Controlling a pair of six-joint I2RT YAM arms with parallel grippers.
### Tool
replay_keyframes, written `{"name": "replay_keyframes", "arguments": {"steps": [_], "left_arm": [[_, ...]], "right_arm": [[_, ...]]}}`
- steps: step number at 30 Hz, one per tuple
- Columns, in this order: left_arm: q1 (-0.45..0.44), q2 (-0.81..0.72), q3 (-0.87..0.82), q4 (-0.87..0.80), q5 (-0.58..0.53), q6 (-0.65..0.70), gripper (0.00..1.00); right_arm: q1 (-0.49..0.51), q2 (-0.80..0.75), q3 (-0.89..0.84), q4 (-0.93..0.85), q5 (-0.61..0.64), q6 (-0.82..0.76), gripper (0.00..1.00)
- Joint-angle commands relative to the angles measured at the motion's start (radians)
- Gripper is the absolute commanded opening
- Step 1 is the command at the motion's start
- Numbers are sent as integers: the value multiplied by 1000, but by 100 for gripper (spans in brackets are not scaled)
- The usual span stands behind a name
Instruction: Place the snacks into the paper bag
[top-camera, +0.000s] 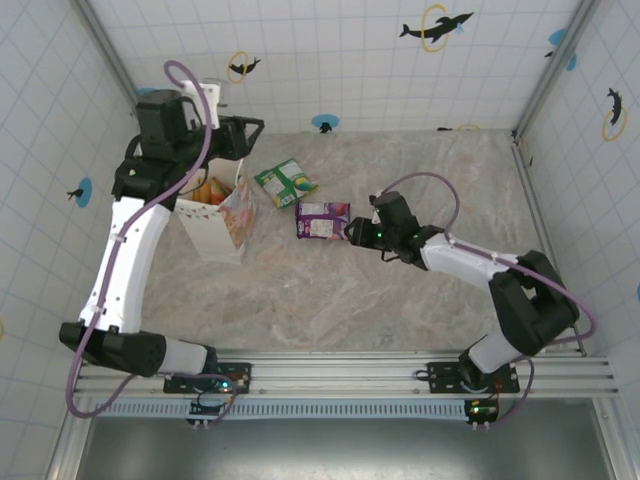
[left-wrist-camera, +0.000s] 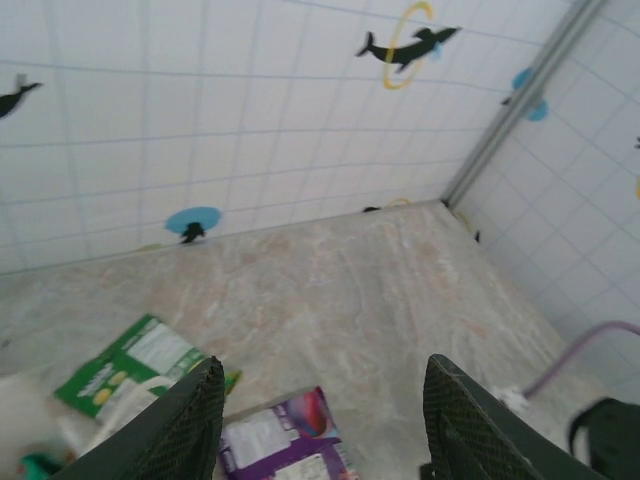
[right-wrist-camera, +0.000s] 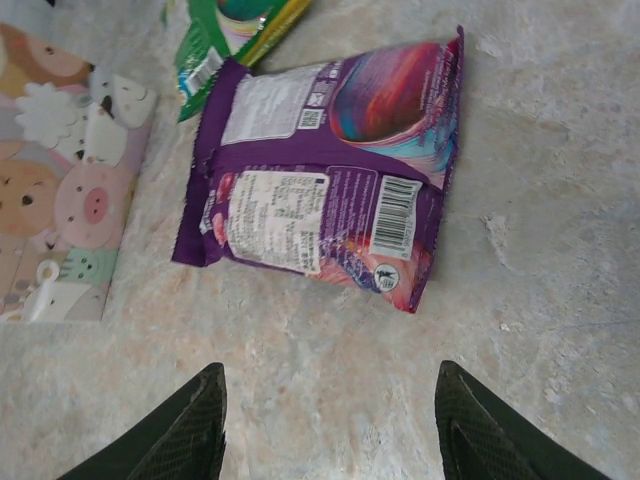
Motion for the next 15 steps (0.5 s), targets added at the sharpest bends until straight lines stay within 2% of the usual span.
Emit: {"name": "replay_keyframes", "arguments": {"steps": [1, 6, 7, 9, 15], "left_arm": [[-69, 59, 66, -25, -14, 39, 54], [-153, 119, 99, -87, -120, 70, 54], [-153, 124, 97, -87, -129, 68, 53], [-222, 137, 88, -84, -155, 65, 53], [-297, 197, 67, -108, -214, 43, 51]], "right_arm": [[-24, 68, 90, -29, -48, 40, 57], [-63, 181, 187, -77, -71, 31, 58], [-67, 199, 201, -78, -74, 29, 58], [-75, 246, 237, -88, -76, 22, 58], [-84, 373, 345, -134, -95, 2, 58]]}}
